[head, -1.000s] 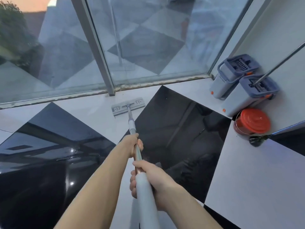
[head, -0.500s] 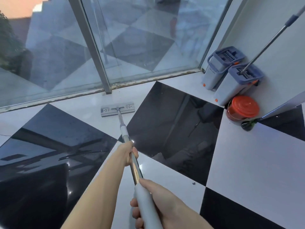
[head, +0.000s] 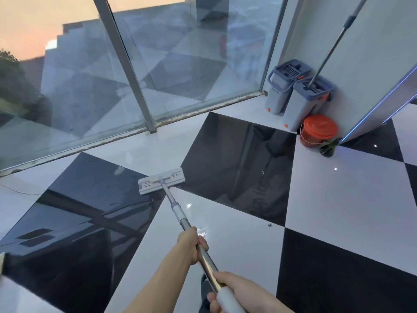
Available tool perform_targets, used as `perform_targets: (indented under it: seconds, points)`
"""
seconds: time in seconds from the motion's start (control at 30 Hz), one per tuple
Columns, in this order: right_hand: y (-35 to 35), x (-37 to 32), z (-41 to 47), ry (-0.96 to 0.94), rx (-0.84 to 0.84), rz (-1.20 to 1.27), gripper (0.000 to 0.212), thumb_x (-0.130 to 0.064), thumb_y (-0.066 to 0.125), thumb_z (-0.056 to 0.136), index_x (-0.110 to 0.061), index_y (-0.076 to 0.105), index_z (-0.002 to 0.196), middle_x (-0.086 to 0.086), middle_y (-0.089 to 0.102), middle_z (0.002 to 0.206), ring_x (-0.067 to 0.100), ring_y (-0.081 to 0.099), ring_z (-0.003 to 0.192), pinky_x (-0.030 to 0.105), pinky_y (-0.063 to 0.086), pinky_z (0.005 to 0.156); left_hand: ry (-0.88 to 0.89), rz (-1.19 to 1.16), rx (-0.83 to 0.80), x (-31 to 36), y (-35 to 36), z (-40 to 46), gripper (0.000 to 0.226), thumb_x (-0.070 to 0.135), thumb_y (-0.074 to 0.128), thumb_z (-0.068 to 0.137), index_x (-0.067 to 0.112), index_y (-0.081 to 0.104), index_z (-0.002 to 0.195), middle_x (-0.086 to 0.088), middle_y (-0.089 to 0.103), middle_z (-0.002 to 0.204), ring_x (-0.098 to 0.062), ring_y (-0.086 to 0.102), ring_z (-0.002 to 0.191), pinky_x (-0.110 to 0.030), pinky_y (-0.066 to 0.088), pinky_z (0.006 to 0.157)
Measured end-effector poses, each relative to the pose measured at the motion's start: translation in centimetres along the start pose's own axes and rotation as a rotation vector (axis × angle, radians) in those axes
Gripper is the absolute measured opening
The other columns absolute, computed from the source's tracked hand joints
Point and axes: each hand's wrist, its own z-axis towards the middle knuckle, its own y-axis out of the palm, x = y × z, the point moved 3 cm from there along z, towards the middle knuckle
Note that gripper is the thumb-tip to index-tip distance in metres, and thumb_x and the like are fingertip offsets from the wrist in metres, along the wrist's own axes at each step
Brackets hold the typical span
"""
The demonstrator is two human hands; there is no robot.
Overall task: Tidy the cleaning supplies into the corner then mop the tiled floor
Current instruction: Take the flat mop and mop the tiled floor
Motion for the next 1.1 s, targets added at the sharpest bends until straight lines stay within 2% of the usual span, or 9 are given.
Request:
perform_targets:
  seconds: [0.2, 0.33, 0.43, 0.6, 0.8, 0.93, 1.1]
  points:
    - [3.4, -1.5, 2.1, 0.006, -0.037, -0.063, 0.034, -0.024, 0.052, 0.095, 0.002, 0.052, 0.073, 0.012, 0.05, 0.051, 0.019, 0.046, 0.029, 0.017, 0.038, 0.032, 0.043, 0.03, 0.022, 3.8, -1.5, 1.7, 0.017, 0.017, 0.039, 0.101, 0.007, 0.042, 0.088, -0.004, 0.035, 0.054, -0.013, 0.03, 0.033, -0.014, 0.031, 0.031]
    - [7.9, -3.7, 5.5, 0.058, -0.062, -0.056, 0.035, -0.031, 0.052, 0.093, -0.002, 0.051, 0.074, 0.01, 0.052, 0.057, 0.019, 0.051, 0.033, 0.016, 0.041, 0.036, 0.046, -0.024, 0.037, 9.2, -4.1, 4.3, 0.026, 0.017, 0.041, 0.101, 0.01, 0.037, 0.076, -0.002, 0.03, 0.054, -0.012, 0.027, 0.029, -0.014, 0.028, 0.03]
    - [11.9, -6.1, 8.0, 0.09, -0.124, -0.078, 0.038, -0.036, 0.051, 0.092, -0.003, 0.052, 0.074, 0.009, 0.054, 0.057, 0.019, 0.052, 0.038, 0.016, 0.041, 0.04, 0.041, -0.072, 0.023, 13.8, -5.8, 7.0, 0.026, 0.019, 0.043, 0.101, 0.009, 0.038, 0.077, -0.002, 0.028, 0.055, -0.01, 0.025, 0.025, -0.013, 0.028, 0.03]
    - [17.5, -11.3, 10.9, 0.126, -0.19, -0.11, 0.034, -0.037, 0.06, 0.086, -0.003, 0.058, 0.083, 0.009, 0.056, 0.056, 0.018, 0.052, 0.038, 0.017, 0.042, 0.041, 0.059, -0.107, 0.003, 22.4, -6.7, 11.3, 0.028, 0.02, 0.042, 0.102, 0.01, 0.038, 0.076, -0.002, 0.03, 0.059, -0.009, 0.026, 0.023, -0.009, 0.028, 0.032]
    - [21.4, -14.9, 13.0, 0.105, -0.24, -0.024, 0.023, -0.022, 0.06, 0.086, 0.0, 0.057, 0.083, 0.01, 0.051, 0.055, 0.018, 0.048, 0.038, 0.017, 0.042, 0.041, 0.053, -0.025, 0.033, 30.7, -8.1, 15.2, 0.027, 0.023, 0.041, 0.102, 0.012, 0.038, 0.078, -0.001, 0.035, 0.058, -0.008, 0.03, 0.022, -0.009, 0.028, 0.03]
    - [22.3, -16.4, 13.9, 0.108, -0.212, -0.039, 0.021, -0.024, 0.06, 0.087, -0.004, 0.057, 0.082, 0.006, 0.051, 0.053, 0.015, 0.046, 0.036, 0.015, 0.038, 0.039, 0.021, -0.053, -0.007, 32.6, -8.1, 16.5, 0.022, 0.022, 0.042, 0.102, 0.012, 0.037, 0.083, 0.0, 0.032, 0.061, -0.008, 0.03, 0.022, -0.01, 0.029, 0.029]
    - [22.0, -16.5, 14.0, 0.135, -0.107, -0.147, 0.03, -0.035, 0.063, 0.085, -0.006, 0.058, 0.081, 0.005, 0.053, 0.05, 0.017, 0.046, 0.034, 0.014, 0.037, 0.04, 0.096, -0.103, 0.032, 31.3, -8.0, 16.0, 0.023, 0.017, 0.043, 0.101, 0.009, 0.038, 0.079, -0.002, 0.035, 0.064, -0.007, 0.027, 0.022, -0.008, 0.029, 0.031]
